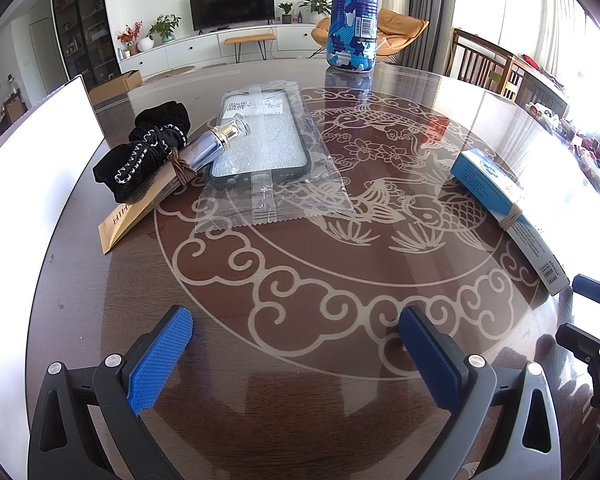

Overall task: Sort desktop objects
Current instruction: 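Move the left tool to the gold HIH cream tube and close on it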

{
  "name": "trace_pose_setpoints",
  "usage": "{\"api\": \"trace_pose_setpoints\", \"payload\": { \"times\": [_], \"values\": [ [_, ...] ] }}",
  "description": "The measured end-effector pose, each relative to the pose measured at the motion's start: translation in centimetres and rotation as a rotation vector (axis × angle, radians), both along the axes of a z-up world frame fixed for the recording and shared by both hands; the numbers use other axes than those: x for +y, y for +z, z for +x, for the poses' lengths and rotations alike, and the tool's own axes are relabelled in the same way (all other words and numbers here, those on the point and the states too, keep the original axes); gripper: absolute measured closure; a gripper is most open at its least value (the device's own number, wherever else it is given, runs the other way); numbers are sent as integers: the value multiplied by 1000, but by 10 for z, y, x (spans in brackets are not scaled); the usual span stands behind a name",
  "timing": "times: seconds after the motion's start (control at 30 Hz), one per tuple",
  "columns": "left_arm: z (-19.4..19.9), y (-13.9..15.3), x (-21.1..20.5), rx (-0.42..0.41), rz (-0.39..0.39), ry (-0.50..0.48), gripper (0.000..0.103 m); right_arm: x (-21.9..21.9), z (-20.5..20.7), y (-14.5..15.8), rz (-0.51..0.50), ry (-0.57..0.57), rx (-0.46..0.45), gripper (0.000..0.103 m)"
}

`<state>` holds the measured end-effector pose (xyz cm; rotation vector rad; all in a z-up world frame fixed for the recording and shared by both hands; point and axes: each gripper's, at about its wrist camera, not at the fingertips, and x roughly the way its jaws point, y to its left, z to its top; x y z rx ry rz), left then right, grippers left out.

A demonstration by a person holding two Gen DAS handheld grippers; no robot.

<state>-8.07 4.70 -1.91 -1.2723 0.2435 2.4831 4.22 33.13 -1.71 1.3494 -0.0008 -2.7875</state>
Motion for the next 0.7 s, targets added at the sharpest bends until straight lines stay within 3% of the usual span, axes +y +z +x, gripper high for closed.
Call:
{"api": "trace_pose_setpoints", "payload": {
  "times": [0.1, 0.27, 0.47, 0.57, 0.7],
  "values": [
    [1, 1, -5, -41, -16, -67, 0, 4, 1, 0, -24, -4, 3, 31],
    [-9, 19, -52, -77, 48, -98, 0, 9, 0, 1, -60, -7, 4, 24],
    [-65, 21, -61, -122, 9, -24, 0, 6, 0, 0, -59, 7, 0, 19],
    [-91, 13, -56, -158, -15, -33, 0, 8, 1, 1, -76, 6, 4, 19],
    [-111, 4, -47, -146, -77, -58, 0, 8, 1, 1, -78, 6, 4, 19]
  ]
}}
